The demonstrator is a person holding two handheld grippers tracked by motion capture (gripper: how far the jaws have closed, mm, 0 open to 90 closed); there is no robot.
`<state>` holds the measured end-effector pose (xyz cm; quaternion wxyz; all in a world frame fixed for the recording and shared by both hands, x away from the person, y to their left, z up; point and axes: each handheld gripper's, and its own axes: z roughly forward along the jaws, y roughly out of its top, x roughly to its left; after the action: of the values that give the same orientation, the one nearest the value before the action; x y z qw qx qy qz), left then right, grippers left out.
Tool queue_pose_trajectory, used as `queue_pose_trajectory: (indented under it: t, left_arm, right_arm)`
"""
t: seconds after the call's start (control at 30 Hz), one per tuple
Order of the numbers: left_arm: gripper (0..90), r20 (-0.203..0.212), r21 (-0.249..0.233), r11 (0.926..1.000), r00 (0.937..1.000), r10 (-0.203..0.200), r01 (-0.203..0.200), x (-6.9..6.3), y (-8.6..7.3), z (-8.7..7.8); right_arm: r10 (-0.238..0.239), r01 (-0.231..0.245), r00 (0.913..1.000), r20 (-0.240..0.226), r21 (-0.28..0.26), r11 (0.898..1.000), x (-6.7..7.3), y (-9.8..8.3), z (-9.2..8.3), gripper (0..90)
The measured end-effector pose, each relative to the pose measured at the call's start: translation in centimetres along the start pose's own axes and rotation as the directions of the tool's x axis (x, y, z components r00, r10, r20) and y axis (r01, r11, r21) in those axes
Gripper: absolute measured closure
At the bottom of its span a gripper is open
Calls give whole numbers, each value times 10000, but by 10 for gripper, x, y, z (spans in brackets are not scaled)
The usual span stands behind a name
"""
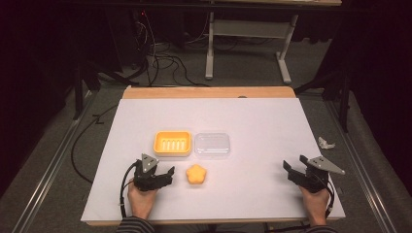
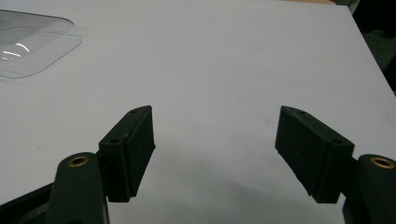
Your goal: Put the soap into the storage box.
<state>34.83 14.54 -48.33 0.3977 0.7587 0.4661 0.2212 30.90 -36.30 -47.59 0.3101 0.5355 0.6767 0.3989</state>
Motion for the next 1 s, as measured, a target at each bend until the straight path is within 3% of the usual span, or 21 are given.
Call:
queue_pose_trajectory:
  t: [0.3,0.5,1.0]
  left_arm:
    - [193,464,-410,9991,9989,-45,64,-8,5,-8]
    - [189,512,-405,9990,9985,213,-192,-12,10,-14]
    - [166,1116,-337,9981,9922,559,-525,-27,19,-23]
  right_arm:
    - [-82,82,10000,-19,57,10000,0,0,0,287]
    - [-121,121,9999,-48,-1,9999,0,0,0,287]
    - [32,-32,10000,-29,-50,10000,0,0,-1,289]
